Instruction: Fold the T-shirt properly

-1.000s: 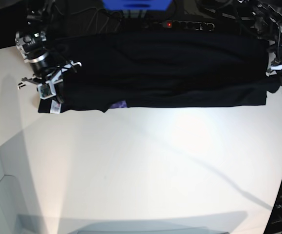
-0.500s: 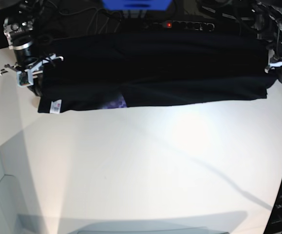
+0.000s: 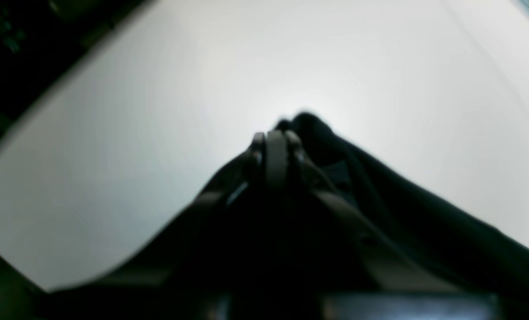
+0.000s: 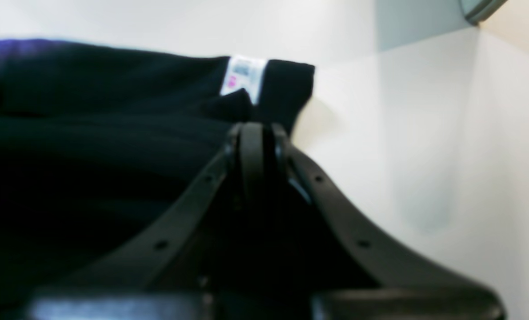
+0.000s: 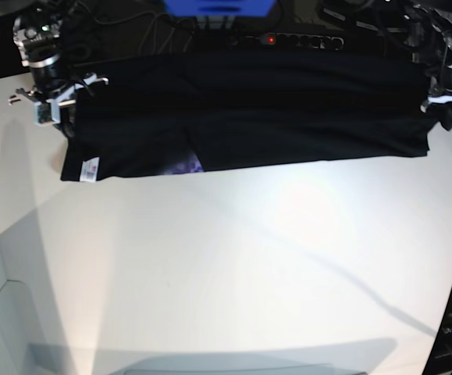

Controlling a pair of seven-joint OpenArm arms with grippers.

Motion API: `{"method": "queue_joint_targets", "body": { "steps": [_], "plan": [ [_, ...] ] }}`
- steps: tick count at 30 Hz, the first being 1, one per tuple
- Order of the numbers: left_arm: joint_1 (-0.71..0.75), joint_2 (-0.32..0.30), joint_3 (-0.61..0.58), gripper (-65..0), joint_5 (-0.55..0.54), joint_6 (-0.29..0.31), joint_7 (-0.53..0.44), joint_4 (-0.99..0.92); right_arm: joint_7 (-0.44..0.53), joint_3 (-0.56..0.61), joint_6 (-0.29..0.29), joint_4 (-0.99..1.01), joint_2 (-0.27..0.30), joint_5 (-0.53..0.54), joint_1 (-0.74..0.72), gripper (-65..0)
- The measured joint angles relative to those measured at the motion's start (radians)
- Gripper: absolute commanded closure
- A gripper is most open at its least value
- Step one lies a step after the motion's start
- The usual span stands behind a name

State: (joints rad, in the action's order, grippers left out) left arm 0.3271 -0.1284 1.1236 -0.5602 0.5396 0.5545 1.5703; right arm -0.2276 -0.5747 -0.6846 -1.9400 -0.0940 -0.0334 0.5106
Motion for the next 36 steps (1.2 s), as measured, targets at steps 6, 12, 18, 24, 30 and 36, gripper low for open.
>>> {"method": "queue_joint_targets", "body": {
  "steps": [6, 12, 18, 24, 30, 36],
  "plan": [
    [-0.007, -0.023, 0.05, -0.2, 0.001, 0.011, 0.005, 0.0, -0.006, 0.02, 0.0, 0.001, -0.008, -0.004, 0.0, 0.0],
    [-0.022, -0.04, 0.053, -0.2, 0.001, 0.008, 0.006, 0.0, -0.005, 0.025, 0.0, 0.001, -0.017, -0.004, 0.0, 0.0],
    [-0.02, -0.057, 0.087, -0.2, 0.002, 0.01, 0.003, 0.0, -0.004, 0.026, 0.0, 0.032, -0.017, -0.005, -0.006, 0.0],
    [-0.023, -0.053, 0.086, -0.4, 0.002, 0.01, 0.003, 0.0, 0.0, 0.026, 0.0, 0.079, -0.016, -0.008, -0.005, 0.0],
    [-0.022, -0.032, 0.082, -4.7, 0.004, 0.01, 0.015, -0.067, 0.001, 0.032, 0.0, 0.082, -0.017, -0.006, 0.008, 0.0],
    [-0.015, -0.01, 0.059, -31.4, 0.001, 0.008, 0.011, -0.063, -0.007, 0.037, 0.001, 0.082, -0.016, -0.008, 0.025, -9.0]
  ]
}}
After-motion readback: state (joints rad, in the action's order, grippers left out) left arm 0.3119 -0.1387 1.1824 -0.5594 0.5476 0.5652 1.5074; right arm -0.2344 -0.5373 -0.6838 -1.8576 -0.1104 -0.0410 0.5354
